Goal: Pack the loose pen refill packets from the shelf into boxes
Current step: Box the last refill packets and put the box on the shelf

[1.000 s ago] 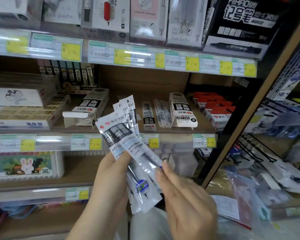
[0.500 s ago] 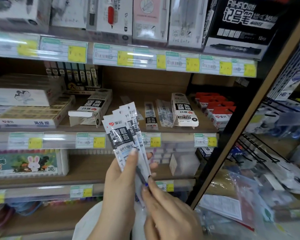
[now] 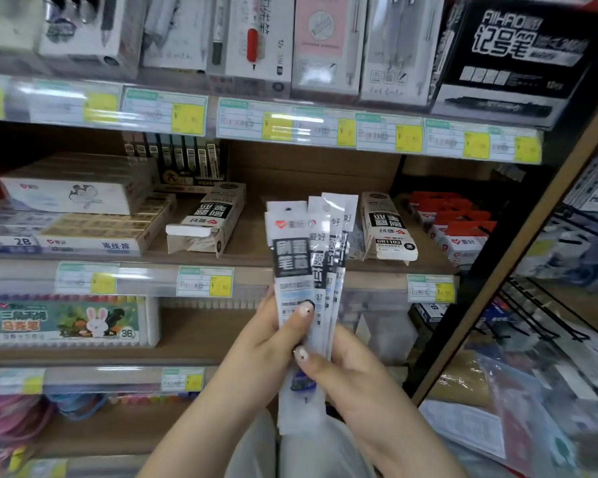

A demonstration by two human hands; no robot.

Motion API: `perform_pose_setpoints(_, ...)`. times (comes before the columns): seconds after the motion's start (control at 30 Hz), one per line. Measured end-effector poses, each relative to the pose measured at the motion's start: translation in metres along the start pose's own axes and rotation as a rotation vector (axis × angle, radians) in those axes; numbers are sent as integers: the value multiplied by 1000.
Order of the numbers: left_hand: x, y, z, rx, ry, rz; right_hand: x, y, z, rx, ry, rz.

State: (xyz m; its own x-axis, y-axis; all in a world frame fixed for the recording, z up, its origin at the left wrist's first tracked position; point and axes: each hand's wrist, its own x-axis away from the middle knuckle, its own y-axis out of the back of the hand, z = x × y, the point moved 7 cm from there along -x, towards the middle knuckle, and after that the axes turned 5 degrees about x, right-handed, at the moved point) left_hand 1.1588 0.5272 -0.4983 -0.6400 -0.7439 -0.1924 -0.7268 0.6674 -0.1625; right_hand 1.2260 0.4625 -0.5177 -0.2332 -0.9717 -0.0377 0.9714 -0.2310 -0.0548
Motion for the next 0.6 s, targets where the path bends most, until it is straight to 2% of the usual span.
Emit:
perform_pose_setpoints(0.1, 4, 0, -5, 49, 106, 67, -7, -10, 2, -119, -13, 16)
perform_pose_setpoints(0.17, 3, 11, -16, -26, 61, 0, -9, -13, 3, -129, -18, 19)
perform_pose_setpoints(0.27, -4, 64, -58, -413, -304, -391, -8, -8, 2, -86, -61, -40)
perform_pose_setpoints(0.33, -15, 98, -73, -773, -411, -538, -6, -1, 0, -87, -97, -78)
perform_pose_setpoints(0.4, -40, 128, -65, -1028, -334, -532, -3, 4, -3, -119, -131, -83)
perform_pose_setpoints(0.47, -63, 145, -56, -1130, -235, -509, -1, 4, -3, -175, -176, -73)
perform_pose_setpoints(0.6, -82, 141, -57, -1338, -271, -486, 1, 7, -4, -153, -188, -115)
